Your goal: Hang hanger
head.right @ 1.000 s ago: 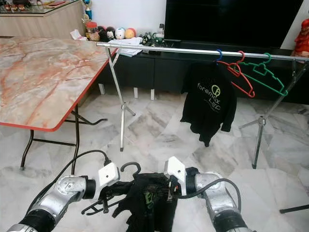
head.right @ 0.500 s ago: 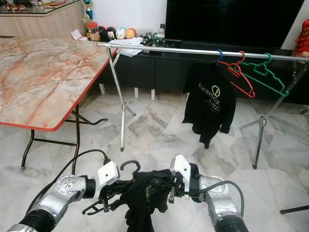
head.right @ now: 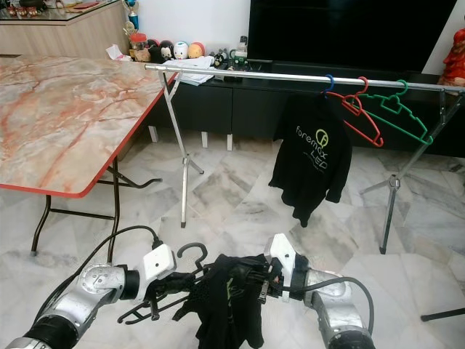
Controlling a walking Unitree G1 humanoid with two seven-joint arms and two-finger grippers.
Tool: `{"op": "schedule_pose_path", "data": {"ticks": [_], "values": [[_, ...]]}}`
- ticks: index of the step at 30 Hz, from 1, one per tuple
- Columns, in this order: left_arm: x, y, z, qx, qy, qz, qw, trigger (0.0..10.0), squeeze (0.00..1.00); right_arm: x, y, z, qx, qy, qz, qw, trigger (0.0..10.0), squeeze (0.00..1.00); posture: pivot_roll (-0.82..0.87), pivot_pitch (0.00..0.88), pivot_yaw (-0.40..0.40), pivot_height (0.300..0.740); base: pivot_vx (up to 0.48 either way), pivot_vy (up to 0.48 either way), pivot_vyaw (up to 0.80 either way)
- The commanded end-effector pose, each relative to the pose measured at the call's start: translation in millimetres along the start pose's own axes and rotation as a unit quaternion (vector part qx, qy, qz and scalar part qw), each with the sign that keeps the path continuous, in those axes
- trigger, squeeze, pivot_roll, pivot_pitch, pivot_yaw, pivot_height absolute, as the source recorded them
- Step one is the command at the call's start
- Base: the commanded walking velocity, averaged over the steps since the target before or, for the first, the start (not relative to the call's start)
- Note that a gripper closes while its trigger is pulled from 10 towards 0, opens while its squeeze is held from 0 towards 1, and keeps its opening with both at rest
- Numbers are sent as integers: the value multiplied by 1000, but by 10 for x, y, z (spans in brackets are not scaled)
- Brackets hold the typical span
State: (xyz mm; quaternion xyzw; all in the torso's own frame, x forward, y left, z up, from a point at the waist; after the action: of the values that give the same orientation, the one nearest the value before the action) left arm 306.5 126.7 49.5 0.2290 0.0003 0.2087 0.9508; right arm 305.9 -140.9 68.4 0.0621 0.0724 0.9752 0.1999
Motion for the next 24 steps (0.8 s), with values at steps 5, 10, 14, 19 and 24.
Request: {"op": "schedule_pose_path", "data": {"ticks": [5, 10, 14, 19, 24], "values": [[32, 112, -95, 20, 1, 10, 1000, 0, 0, -102, 104, 113, -48, 2, -59, 997, 0, 0, 30, 59, 1, 740, 0, 0, 0], [61, 240, -224, 45, 1, 24, 999, 0, 0, -163, 222, 94, -55, 2, -106, 993, 0, 0, 30, 61, 1, 740, 0, 0, 0], [117, 419, -342, 54, 9, 58, 997, 0, 0, -219, 383, -52, -21, 14, -169, 985, 0, 0, 24, 64, 1, 740, 0, 0, 0], [166, 673, -517, 73, 30, 98, 992, 0, 0, -240, 539, -174, -10, 9, -228, 974, 0, 0, 28, 66, 0, 740, 0, 0, 0], [162, 920, -722, 120, 26, 125, 985, 0, 0, -226, 628, -218, -10, 7, -248, 969, 0, 0, 27, 70, 4, 740, 0, 0, 0]]}}
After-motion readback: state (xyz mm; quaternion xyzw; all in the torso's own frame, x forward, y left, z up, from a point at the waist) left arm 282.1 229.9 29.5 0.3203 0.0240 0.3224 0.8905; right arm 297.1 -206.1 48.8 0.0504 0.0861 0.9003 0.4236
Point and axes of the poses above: a point about 5 cm out from each wrist's last joint towards the gripper, its own y axis pointing back from the gripper into the wrist, its own z axis along the axis of the wrist's last joint, x = y × z, the point moved 2 cm from there along -y, pointing out of the wrist towards the gripper, and after that the axes turned 2 degrees about y, right-handed, at the moved point
